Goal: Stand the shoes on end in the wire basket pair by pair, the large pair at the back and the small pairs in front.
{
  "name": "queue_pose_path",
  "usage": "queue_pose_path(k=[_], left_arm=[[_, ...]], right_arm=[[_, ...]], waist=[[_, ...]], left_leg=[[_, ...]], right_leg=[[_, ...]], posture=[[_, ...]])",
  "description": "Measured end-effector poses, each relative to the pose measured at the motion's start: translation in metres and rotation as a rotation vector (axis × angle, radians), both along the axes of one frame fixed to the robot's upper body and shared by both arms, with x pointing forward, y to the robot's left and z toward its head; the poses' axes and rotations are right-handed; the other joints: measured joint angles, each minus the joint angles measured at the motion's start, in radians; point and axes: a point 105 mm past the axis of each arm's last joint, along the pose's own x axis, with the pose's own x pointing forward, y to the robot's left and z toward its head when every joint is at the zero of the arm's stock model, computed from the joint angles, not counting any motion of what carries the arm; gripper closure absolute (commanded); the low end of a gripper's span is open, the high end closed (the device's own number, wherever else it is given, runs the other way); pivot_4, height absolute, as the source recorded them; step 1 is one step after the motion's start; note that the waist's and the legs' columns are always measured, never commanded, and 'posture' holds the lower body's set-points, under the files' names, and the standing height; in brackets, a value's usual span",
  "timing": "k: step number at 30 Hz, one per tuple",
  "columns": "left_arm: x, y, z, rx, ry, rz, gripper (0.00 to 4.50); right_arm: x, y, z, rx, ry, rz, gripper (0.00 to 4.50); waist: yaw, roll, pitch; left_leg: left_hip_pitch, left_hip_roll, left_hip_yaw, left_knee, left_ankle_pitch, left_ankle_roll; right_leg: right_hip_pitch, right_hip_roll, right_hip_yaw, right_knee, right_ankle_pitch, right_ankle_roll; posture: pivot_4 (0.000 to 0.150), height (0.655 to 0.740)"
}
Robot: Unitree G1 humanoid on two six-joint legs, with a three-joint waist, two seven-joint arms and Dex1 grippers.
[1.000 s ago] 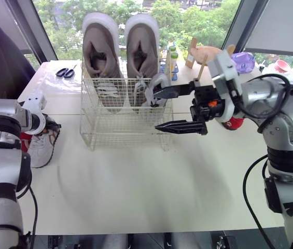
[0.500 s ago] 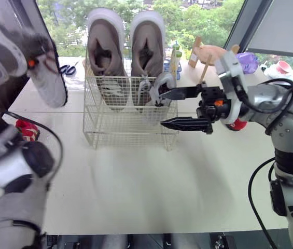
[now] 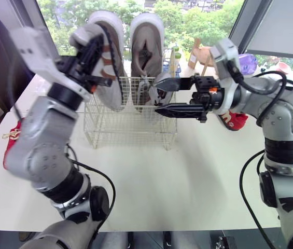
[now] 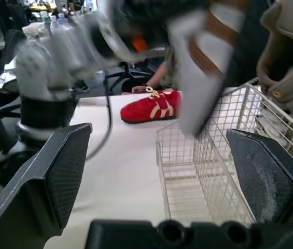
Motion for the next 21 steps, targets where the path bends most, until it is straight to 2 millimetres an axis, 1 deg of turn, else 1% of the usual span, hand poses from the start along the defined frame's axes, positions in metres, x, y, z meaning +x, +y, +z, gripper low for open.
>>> queue_pose_path(k=[3, 6, 8, 10, 13, 18, 21], left_arm=[[0.003, 0.004, 0.005, -0.025, -0.064, 0.014, 4.47], [0.012, 0.003, 0.000, 0.015, -0.095, 0.018, 4.47], [0.017, -0.001, 0.000, 0.040, -0.120, 0.030, 4.47], [0.020, -0.011, -0.001, 0.064, -0.149, 0.038, 4.47], [0.025, -0.022, -0.014, 0.092, -0.170, 0.057, 4.47], [0.032, -0.025, -0.041, 0.133, -0.160, 0.110, 4.47], [0.036, -0.024, -0.065, 0.138, -0.120, 0.132, 4.47]], right_arm=[[-0.001, -0.001, 0.001, 0.001, 0.005, -0.015, 0.00], [-0.002, -0.005, 0.003, 0.003, 0.000, -0.041, 0.00], [-0.002, -0.006, 0.004, 0.001, 0.002, -0.051, 0.00], [-0.002, -0.006, 0.004, 0.002, 0.008, -0.057, 0.00], [-0.001, -0.007, 0.003, 0.000, 0.008, -0.069, 0.00], [-0.001, -0.010, 0.004, 0.001, 0.004, -0.085, 0.00], [-0.002, -0.010, 0.004, 0.004, 0.004, -0.086, 0.00]], waist=[[-0.001, 0.000, 0.000], [0.002, 0.000, 0.000], [0.003, 0.000, 0.000], [0.004, 0.000, 0.000], [0.002, 0.001, -0.001], [0.002, 0.002, -0.002], [0.003, 0.003, -0.003]], left_leg=[[0.000, 0.000, 0.000, 0.000, 0.000, 0.001], [0.000, 0.000, 0.000, 0.000, 0.000, 0.001], [0.000, 0.000, 0.000, 0.001, -0.001, 0.001], [0.000, -0.001, 0.000, 0.002, -0.001, 0.002], [0.000, 0.000, 0.000, 0.001, -0.001, 0.002], [0.001, 0.000, 0.000, 0.002, -0.001, 0.002], [0.001, 0.000, 0.000, 0.002, -0.001, 0.003]], right_leg=[[0.000, 0.000, 0.000, 0.000, 0.000, 0.000], [0.001, 0.000, 0.000, 0.000, 0.000, 0.000], [0.001, 0.000, 0.000, 0.000, 0.000, 0.000], [0.002, 0.000, 0.000, -0.001, 0.000, 0.000], [0.002, -0.001, 0.000, 0.000, 0.000, 0.000], [0.002, -0.001, 0.000, 0.000, 0.000, 0.000], [0.002, -0.001, 0.000, -0.001, 0.000, 0.000]], posture=[[0.150, 0.7400], [0.150, 0.7400], [0.150, 0.7400], [0.150, 0.7400], [0.150, 0.7400], [0.150, 0.7400], [0.150, 0.7400]])
